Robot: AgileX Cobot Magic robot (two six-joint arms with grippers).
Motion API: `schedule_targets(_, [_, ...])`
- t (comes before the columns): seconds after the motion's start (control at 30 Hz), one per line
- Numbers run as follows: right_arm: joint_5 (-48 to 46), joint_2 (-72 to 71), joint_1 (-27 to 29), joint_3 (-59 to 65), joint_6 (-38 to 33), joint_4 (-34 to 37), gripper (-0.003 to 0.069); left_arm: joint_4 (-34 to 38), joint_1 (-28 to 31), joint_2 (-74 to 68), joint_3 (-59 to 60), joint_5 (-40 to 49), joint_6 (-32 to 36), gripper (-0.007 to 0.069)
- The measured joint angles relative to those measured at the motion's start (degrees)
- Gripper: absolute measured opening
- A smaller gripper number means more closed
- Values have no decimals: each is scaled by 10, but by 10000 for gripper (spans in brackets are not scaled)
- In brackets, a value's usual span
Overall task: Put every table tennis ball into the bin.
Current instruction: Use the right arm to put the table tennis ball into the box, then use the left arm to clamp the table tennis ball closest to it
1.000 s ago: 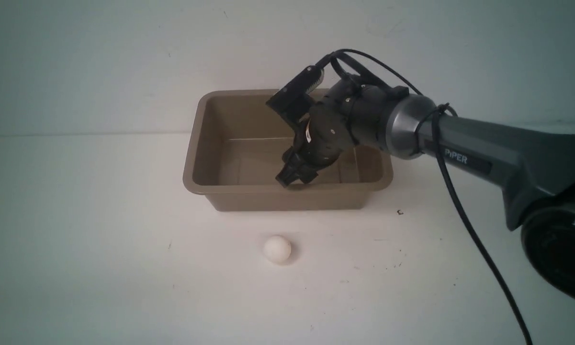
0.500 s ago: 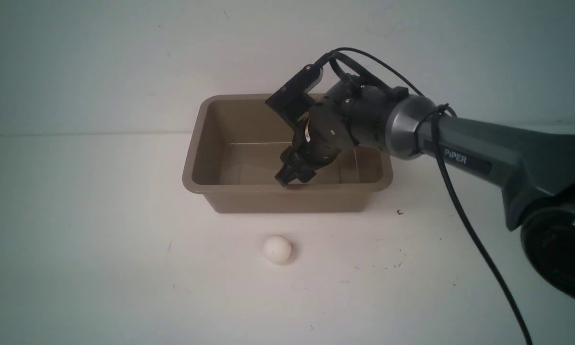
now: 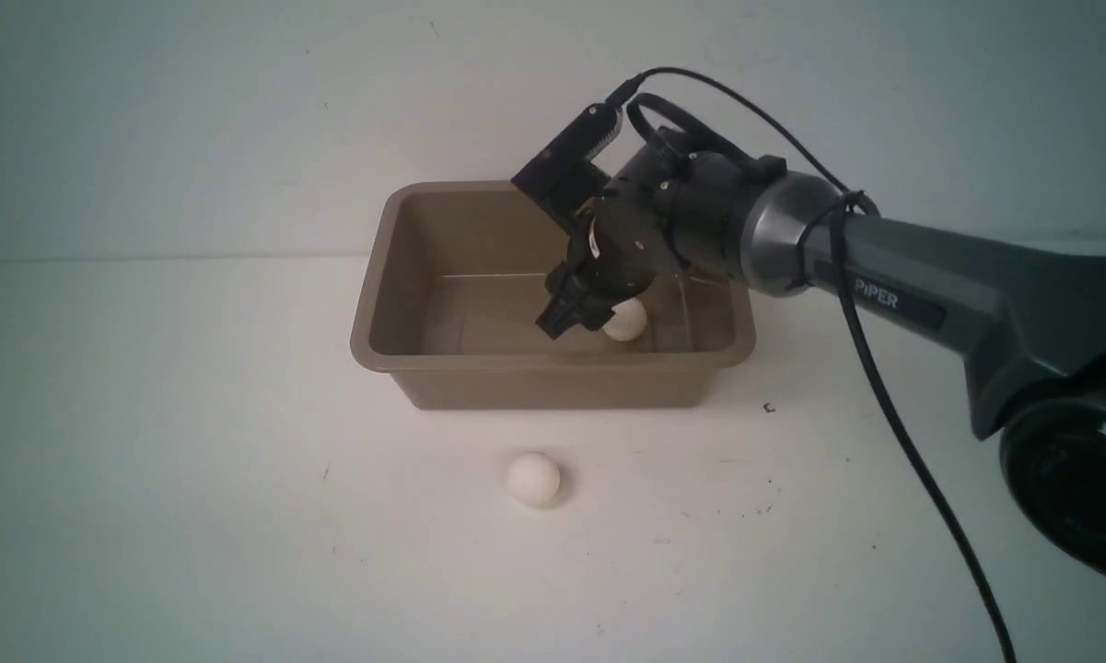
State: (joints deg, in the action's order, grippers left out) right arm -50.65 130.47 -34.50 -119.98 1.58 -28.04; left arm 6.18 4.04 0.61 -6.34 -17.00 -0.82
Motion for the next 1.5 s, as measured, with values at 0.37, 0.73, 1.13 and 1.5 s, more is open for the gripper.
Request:
schedule_targets(0.37, [-109, -107, 33, -53, 5, -15, -14, 12, 0, 0, -19, -45, -19, -4])
schedule_targets(0.73, [-204, -195, 36, -53, 1, 2, -18, 12, 0, 0, -19, -73, -25, -4])
schedule_targets(1.13, [-220, -338, 103, -53, -16, 14, -18, -93, 0, 0, -19, -183, -231, -4])
schedule_targets(1.5, [-229, -443, 185, -54, -28, 110, -18, -368, 0, 3, -29, -300, -443, -4])
